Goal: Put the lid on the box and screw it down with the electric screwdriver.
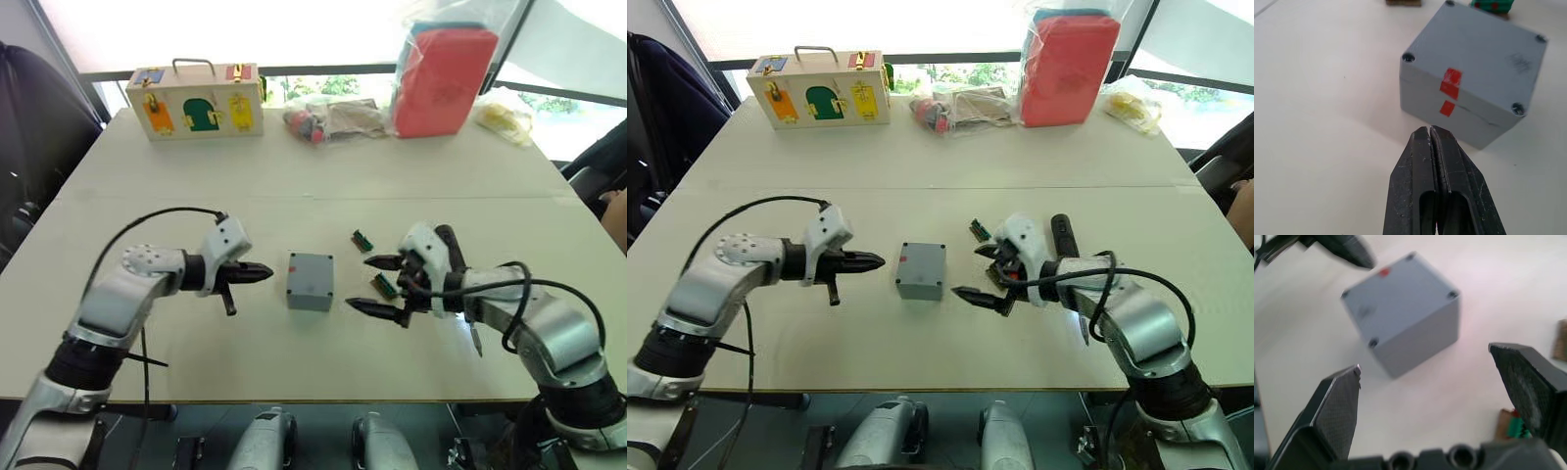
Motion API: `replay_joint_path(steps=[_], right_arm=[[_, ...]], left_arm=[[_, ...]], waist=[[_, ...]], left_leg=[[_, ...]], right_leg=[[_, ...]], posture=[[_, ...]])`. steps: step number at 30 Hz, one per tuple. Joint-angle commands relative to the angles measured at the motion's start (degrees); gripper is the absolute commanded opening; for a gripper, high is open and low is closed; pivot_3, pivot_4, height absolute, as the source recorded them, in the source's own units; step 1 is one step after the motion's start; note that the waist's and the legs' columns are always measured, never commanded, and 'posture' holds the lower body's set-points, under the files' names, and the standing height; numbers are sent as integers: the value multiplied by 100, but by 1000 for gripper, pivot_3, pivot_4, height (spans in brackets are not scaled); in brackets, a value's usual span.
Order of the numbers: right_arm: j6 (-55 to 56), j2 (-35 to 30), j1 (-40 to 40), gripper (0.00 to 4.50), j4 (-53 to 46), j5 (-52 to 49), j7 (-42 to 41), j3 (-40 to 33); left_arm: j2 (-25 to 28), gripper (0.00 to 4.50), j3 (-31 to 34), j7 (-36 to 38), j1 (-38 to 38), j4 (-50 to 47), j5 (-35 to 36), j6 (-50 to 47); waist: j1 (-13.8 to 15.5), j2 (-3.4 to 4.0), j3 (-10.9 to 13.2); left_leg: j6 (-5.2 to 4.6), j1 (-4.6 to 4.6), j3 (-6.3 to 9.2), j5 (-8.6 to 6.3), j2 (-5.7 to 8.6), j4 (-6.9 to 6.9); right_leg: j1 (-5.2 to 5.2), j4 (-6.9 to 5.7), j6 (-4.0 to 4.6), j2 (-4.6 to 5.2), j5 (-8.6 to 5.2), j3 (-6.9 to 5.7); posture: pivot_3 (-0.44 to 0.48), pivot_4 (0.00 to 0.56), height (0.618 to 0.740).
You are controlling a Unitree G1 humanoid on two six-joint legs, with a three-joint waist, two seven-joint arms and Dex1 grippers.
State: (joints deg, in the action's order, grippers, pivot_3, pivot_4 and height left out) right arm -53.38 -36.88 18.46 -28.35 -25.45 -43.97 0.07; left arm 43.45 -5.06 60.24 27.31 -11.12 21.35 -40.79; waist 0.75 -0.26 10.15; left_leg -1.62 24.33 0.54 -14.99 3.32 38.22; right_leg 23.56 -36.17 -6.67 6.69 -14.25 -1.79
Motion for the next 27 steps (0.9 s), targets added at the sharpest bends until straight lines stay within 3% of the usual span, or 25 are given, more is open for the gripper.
replay_joint_path(steps=[1, 3, 6, 12, 27], right_arm=[[153, 91, -215, 4463, 150, 65, 409, -381], [265, 96, -334, 4463, 263, 166, 543, -351], [430, 128, -404, 3884, 405, 277, 660, -221], [660, 280, -406, 1692, 697, 427, 857, -76], [897, 490, -153, 1692, 1178, 466, 957, 1]], left_arm=[[101, 0, 195, 179, 228, -400, 392, -198], [86, 0, 121, 209, 317, -561, 477, -259], [-22, 0, 9, 131, 438, -673, 528, -322], [-103, 0, -92, 54, 445, -652, 542, -297], [-105, 0, -111, -116, 370, -770, 618, -398]], waist=[[1, 0, 0], [5, -1, 0], [-9, 0, 0], [-31, 0, 0], [-12, 0, 0]], left_leg=[[-1, 0, 0, -1, 0, 0], [-1, 0, 0, 0, 1, 0], [3, 0, -2, 2, 3, 0], [3, -3, -2, 2, -3, 0], [3, -3, -3, 3, -2, 1]], right_leg=[[0, 0, 0, 0, 0, 0], [-1, -1, 0, 0, 0, 0], [-1, -2, 0, -1, 0, 1], [1, -3, 0, -13, 0, 4], [-1, -3, 0, -13, 0, 5]], posture=[[0, 150, 740], [0, 150, 740], [0, 150, 740], [0, 150, 740], [0, 150, 740]])
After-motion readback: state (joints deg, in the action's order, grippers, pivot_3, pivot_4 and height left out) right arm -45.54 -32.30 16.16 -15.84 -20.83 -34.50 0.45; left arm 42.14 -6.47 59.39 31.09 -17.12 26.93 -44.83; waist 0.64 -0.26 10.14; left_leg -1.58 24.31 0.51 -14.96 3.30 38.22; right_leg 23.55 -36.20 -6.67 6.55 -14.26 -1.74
